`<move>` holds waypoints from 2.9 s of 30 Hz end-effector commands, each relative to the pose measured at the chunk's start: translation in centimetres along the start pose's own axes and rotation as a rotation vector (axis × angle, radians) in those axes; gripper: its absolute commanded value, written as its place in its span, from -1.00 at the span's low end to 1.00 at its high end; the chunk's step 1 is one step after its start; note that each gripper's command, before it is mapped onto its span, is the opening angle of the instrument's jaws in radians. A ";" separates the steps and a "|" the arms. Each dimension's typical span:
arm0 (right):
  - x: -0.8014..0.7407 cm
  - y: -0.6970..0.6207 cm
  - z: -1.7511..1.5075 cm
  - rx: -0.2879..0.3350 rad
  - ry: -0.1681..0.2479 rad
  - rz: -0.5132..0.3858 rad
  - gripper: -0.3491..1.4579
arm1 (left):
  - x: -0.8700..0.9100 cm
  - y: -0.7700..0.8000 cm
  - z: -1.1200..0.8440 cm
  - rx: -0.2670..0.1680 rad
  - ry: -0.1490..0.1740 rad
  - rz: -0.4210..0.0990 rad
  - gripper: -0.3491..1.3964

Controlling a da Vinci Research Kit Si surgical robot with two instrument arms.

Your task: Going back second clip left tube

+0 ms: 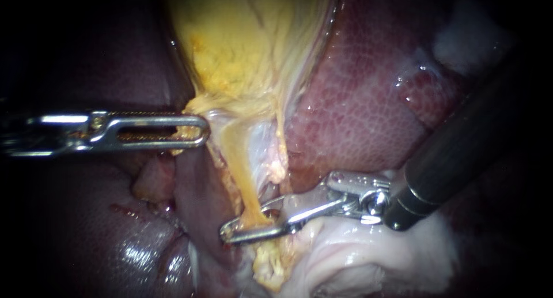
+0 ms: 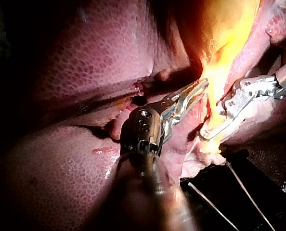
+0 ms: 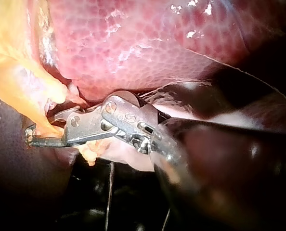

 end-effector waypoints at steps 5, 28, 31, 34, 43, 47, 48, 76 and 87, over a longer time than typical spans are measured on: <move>0.02 0.01 0.01 0.002 0.000 0.001 -0.97 | 0.01 -0.01 -0.02 -0.001 0.000 0.000 -1.00; 0.21 0.24 -0.44 -0.199 0.082 -0.050 0.05 | 0.02 -0.10 -0.06 0.001 0.001 -0.001 -1.00; 0.21 0.09 -0.55 -0.190 0.080 -0.056 0.05 | 0.02 -0.09 -0.06 0.001 0.001 -0.001 -1.00; 0.27 -0.09 -0.76 -0.194 0.078 -0.084 0.05 | 0.03 -0.08 -0.06 0.002 0.001 0.000 -1.00; 0.75 -0.60 -1.54 -0.300 0.085 -0.165 0.05 | 0.05 -0.05 -0.02 0.000 0.000 0.001 -1.00; 0.97 -0.79 -1.73 -0.322 0.077 -0.194 0.05 | 0.06 -0.05 0.01 0.002 0.000 0.002 -1.00; 1.00 -0.82 -1.74 -0.324 0.074 -0.201 0.05 | 0.06 -0.05 0.02 0.001 0.000 0.002 -1.00; 1.04 -0.97 -1.77 -0.321 0.067 -0.208 0.05 | 0.63 0.19 1.00 0.019 0.046 0.016 -1.00; 1.06 -1.01 -1.77 -0.317 0.067 -0.207 0.05 | 0.63 0.20 1.00 0.020 0.046 0.017 -1.00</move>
